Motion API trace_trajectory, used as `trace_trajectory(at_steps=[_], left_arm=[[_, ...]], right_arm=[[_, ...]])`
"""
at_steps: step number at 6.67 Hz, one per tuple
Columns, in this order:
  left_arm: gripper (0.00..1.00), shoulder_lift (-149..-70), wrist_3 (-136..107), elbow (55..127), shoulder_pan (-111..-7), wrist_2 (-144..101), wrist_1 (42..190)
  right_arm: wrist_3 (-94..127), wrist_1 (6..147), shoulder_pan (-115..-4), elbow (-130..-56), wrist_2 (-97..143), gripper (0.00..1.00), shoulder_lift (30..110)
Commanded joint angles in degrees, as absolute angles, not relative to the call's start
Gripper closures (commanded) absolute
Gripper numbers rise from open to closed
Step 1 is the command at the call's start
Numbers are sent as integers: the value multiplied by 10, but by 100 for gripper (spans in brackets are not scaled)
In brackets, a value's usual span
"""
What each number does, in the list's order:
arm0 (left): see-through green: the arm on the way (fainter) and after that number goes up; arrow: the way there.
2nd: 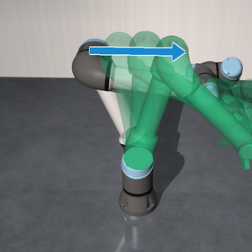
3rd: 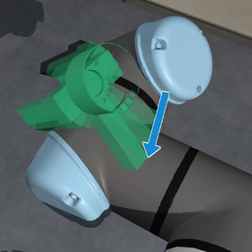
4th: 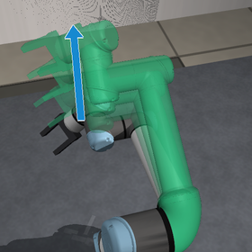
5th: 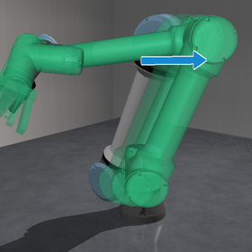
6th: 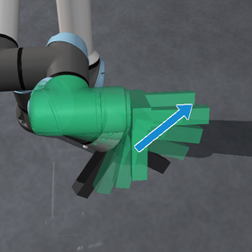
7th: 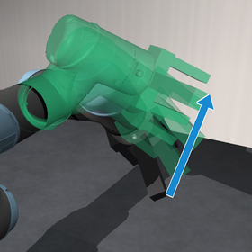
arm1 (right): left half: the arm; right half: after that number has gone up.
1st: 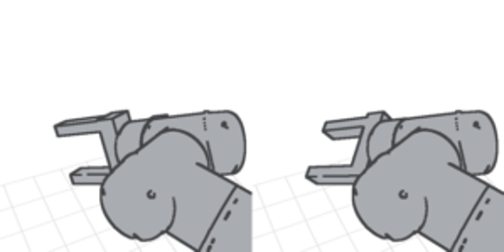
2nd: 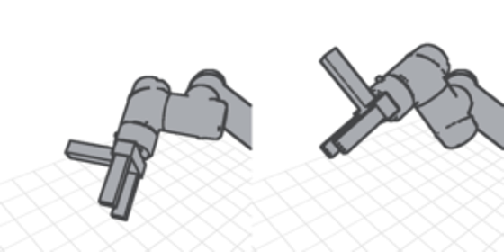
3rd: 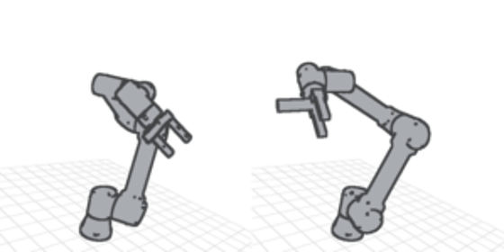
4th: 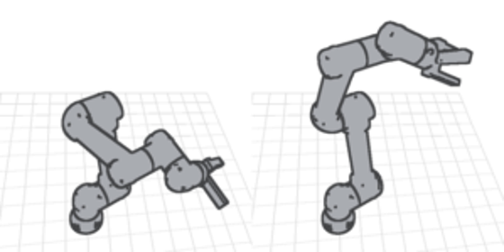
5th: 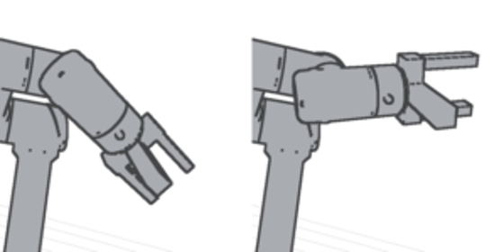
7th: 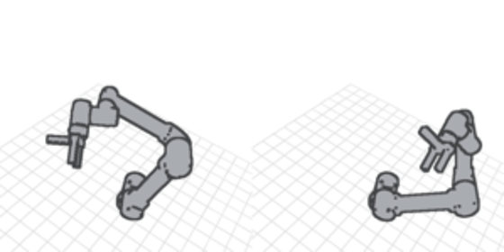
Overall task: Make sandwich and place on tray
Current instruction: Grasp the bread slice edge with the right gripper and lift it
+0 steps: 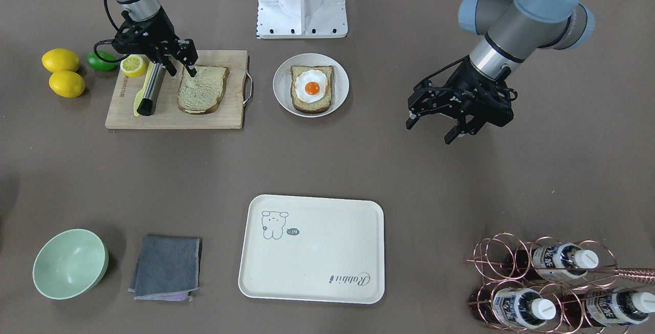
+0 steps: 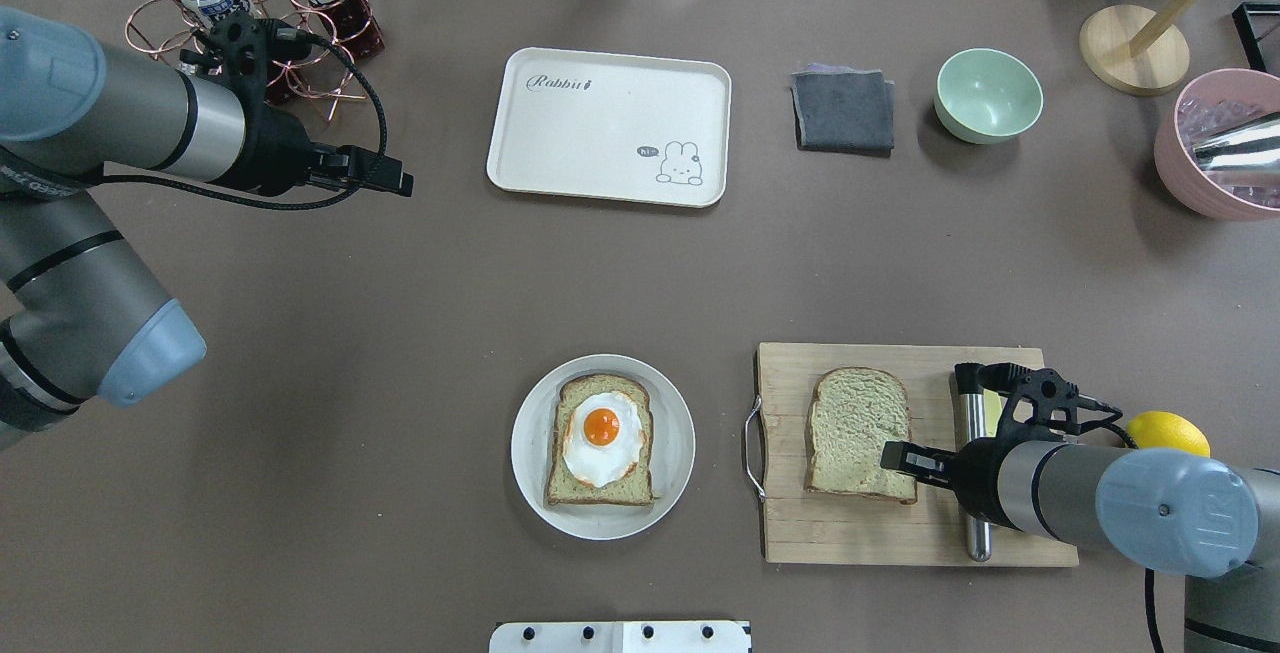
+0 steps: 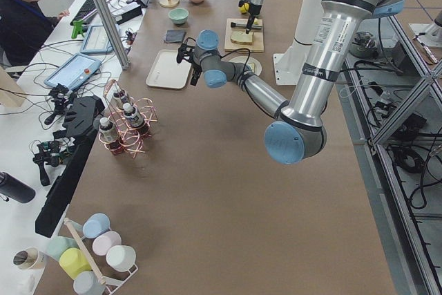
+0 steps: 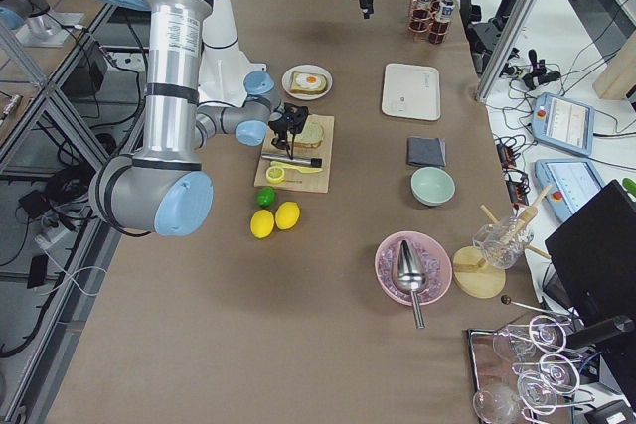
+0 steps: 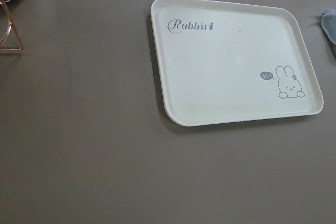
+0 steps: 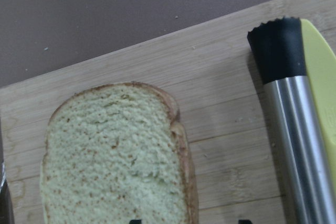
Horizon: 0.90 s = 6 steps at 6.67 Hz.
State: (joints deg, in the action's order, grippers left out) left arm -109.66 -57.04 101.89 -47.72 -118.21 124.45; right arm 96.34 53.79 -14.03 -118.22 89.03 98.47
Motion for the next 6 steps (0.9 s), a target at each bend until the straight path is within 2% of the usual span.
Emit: trace_trajectory(at_steps=[1, 2, 3, 4, 5, 6], left_arm=[[2, -1096, -570, 1020, -477, -1182, 1245], [2, -1094, -570, 1021, -477, -1182, 1245], [2, -1093, -570, 1022, -477, -1182, 1245], [2, -1093, -570, 1022, -477, -1182, 1245], [2, -1093, -570, 1022, -477, -1182, 1245], [2, -1093, -570, 1022, -477, -1182, 1245]], right_arm=[[966, 538, -128, -1183, 876, 35, 984], [966, 538, -126, -1183, 875, 37, 984], [966, 538, -127, -1184, 875, 44, 985], [966, 538, -127, -1185, 875, 66, 985], [966, 538, -127, -1184, 875, 99, 985], [964, 538, -127, -1185, 875, 100, 985]])
